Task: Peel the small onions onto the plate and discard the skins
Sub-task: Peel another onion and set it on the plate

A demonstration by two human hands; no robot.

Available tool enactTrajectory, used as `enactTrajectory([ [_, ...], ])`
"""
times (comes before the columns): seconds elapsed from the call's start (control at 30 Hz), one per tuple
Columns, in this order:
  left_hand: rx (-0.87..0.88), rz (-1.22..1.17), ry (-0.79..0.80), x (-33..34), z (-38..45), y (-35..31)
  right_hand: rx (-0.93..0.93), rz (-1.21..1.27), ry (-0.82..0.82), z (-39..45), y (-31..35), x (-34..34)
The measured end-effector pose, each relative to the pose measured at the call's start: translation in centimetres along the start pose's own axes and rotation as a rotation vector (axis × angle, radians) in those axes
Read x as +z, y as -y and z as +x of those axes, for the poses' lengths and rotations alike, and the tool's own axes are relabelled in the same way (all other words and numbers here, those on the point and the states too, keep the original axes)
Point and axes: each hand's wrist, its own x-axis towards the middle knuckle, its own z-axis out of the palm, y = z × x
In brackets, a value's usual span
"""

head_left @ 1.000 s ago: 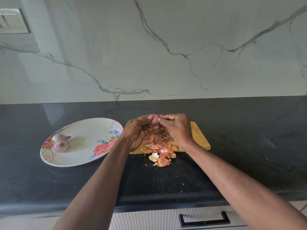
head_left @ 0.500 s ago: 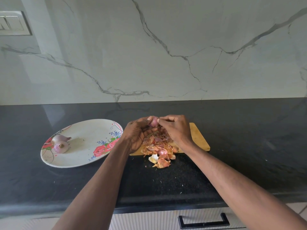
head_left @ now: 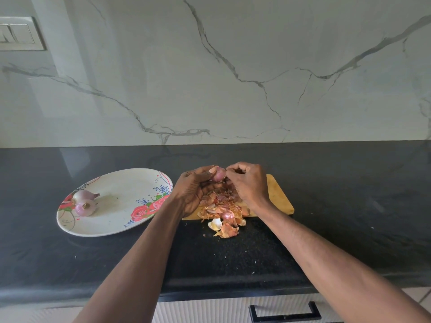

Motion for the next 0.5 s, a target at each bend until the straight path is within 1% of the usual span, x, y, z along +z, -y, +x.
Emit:
enactTrajectory([
  [0.2,0.016,-0.02,-0.001,0.02,0.2,0.09,0.005,-0.009,0.054,0.29,0.14,-0.32],
  [0.3,0.02,-0.003,0.029,0.02,0.11,0.18,-0.021,-0.02,0.045,0.17,0.01,-0.26],
  [0.5,0.027,-0.008,0.037,-0.02,0.17,0.24,-0.046,-0.004,0.067,0.13,-0.32,-0.31],
])
